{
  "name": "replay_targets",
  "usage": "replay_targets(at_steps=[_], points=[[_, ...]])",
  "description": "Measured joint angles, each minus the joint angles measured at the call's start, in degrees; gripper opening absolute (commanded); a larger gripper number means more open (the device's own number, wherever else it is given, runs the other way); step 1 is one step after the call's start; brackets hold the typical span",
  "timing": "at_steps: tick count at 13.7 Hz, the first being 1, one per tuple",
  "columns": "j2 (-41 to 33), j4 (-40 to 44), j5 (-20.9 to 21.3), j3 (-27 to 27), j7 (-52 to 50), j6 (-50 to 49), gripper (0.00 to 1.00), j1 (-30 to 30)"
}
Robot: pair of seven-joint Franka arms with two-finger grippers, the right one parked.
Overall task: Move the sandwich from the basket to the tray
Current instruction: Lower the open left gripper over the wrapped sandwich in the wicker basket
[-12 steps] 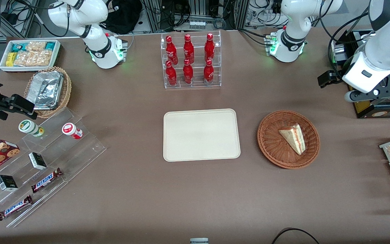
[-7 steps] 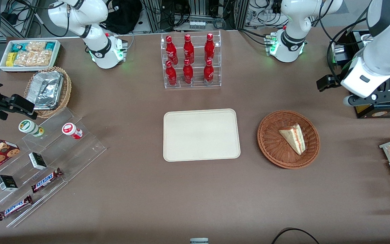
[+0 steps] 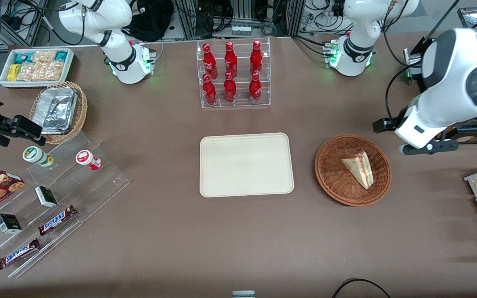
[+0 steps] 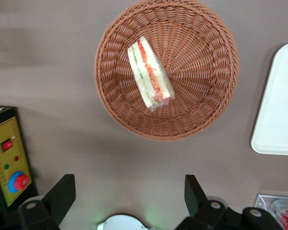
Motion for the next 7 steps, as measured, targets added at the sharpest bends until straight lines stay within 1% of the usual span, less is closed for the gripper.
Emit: replay_targets(at_steps=[5, 7], points=[[0.0, -12.6, 0.0, 0.0, -0.2, 17.3, 1.00, 0.0], [0.0, -17.1, 0.0, 0.0, -3.0, 24.5, 1.00, 0.0]])
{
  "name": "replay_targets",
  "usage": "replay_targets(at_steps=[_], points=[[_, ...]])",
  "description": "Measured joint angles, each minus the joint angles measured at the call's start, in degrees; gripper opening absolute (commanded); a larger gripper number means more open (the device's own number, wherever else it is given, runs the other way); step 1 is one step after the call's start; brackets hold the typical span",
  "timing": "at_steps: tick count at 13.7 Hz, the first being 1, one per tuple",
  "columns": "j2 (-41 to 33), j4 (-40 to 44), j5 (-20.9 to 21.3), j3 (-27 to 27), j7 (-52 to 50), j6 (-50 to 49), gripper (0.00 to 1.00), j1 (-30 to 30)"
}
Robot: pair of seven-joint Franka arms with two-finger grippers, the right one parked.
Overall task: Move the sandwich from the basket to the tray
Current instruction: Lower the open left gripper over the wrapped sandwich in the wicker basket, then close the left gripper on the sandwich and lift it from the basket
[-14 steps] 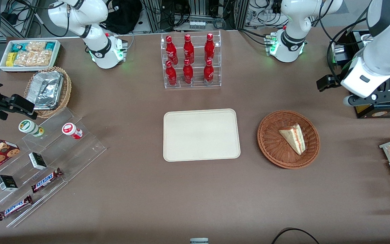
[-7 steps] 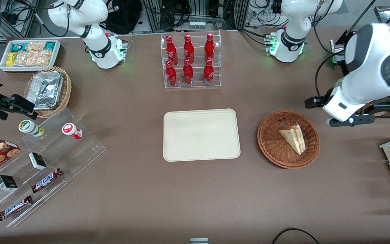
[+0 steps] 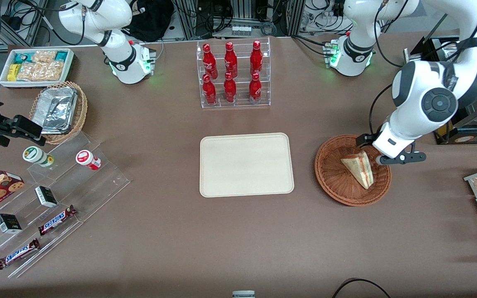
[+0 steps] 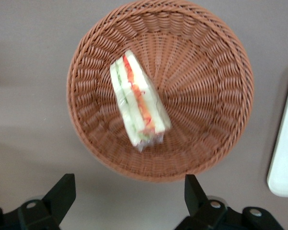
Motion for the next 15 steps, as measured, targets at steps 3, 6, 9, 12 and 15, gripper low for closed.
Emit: replay_targets(at_steps=[3, 6, 9, 12, 15], points=[[0.2, -4.1, 0.0, 0.0, -8.4, 6.9, 1.00, 0.0], [1.3, -4.7, 0.0, 0.0, -17.3, 9.2, 1.00, 0.0], [3.7, -4.8, 0.0, 0.0, -26.9, 11.7, 1.00, 0.0], [5.8, -4.8, 0.0, 0.0, -31.4, 13.6, 1.00, 0.0], [7.4, -4.8, 0.0, 0.0, -32.9, 15.4, 1.00, 0.0]])
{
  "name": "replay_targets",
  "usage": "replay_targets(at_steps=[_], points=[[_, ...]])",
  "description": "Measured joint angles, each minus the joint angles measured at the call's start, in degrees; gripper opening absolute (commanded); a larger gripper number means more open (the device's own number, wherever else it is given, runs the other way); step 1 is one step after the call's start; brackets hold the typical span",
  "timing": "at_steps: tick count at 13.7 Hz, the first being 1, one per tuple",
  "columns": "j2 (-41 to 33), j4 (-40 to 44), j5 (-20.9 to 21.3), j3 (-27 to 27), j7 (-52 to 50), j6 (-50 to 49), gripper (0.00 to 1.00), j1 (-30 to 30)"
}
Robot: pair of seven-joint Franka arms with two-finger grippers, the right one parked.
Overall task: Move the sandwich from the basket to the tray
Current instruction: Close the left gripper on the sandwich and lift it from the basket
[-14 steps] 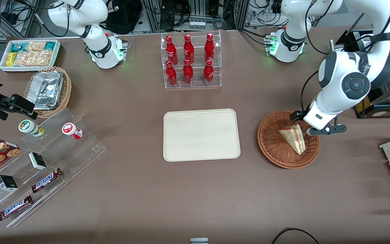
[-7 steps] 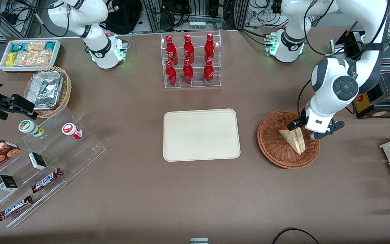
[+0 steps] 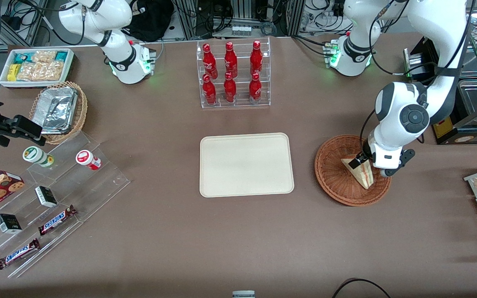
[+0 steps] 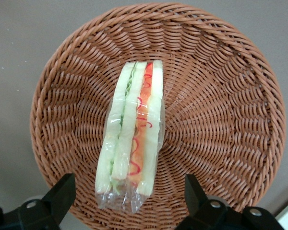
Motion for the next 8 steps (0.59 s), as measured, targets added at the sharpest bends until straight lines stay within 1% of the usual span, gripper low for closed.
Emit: replay_targets(at_steps=[2, 3, 4, 5, 6, 7, 8], points=[[1.3, 0.0, 0.0, 0.0, -0.1, 1.0, 1.00, 0.0], [2.0, 0.0, 0.0, 0.1, -0.1, 1.5, 0.95, 0.0], [2.5, 0.0, 0.0, 0.1, -0.1, 1.9, 0.79, 0.0], [3.0, 0.0, 0.0, 0.1, -0.1, 2.2, 0.53, 0.0], [3.3, 0.0, 0.0, 0.1, -0.1, 2.3, 0.29, 0.0], [3.4, 0.0, 0.0, 0.1, -0.1, 2.3, 0.14, 0.0], [3.4, 0.0, 0.0, 0.1, -0.1, 2.3, 0.11, 0.0]])
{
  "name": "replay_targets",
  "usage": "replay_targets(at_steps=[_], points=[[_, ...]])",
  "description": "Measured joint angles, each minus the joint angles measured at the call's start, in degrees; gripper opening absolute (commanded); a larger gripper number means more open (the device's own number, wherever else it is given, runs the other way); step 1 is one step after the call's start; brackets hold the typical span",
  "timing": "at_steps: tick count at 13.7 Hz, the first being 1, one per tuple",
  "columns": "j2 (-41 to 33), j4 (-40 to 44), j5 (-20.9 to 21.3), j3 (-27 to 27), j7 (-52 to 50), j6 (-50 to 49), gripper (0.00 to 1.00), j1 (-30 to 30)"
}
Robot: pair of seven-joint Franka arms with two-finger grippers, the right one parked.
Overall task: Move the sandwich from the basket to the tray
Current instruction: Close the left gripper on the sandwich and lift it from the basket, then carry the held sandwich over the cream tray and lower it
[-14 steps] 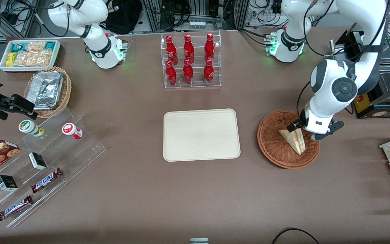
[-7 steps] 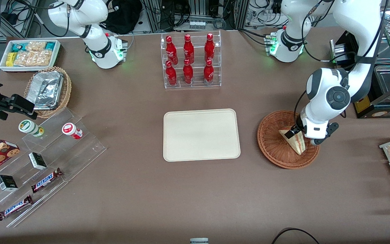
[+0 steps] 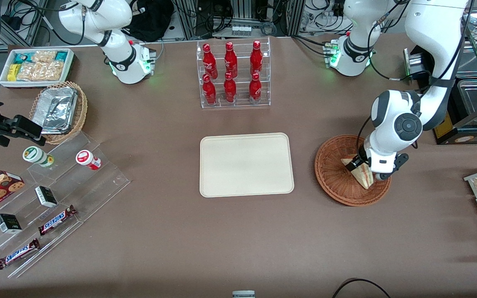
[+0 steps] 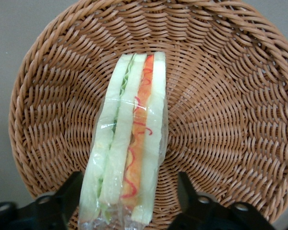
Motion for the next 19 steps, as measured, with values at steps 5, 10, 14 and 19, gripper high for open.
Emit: replay_targets(at_steps=[5, 10, 14, 19], points=[[-0.6, 0.7, 0.1, 0.0, 1.2, -1.1, 0.10, 0.0], [-3.9, 8.8, 0.1, -1.2, 4.4, -17.1, 0.08, -0.5], [-3.4, 12.1, 0.1, -2.2, 6.5, -20.3, 0.07, -7.6], [3.6, 19.1, 0.0, -2.5, 6.4, -20.3, 0.06, -17.8]])
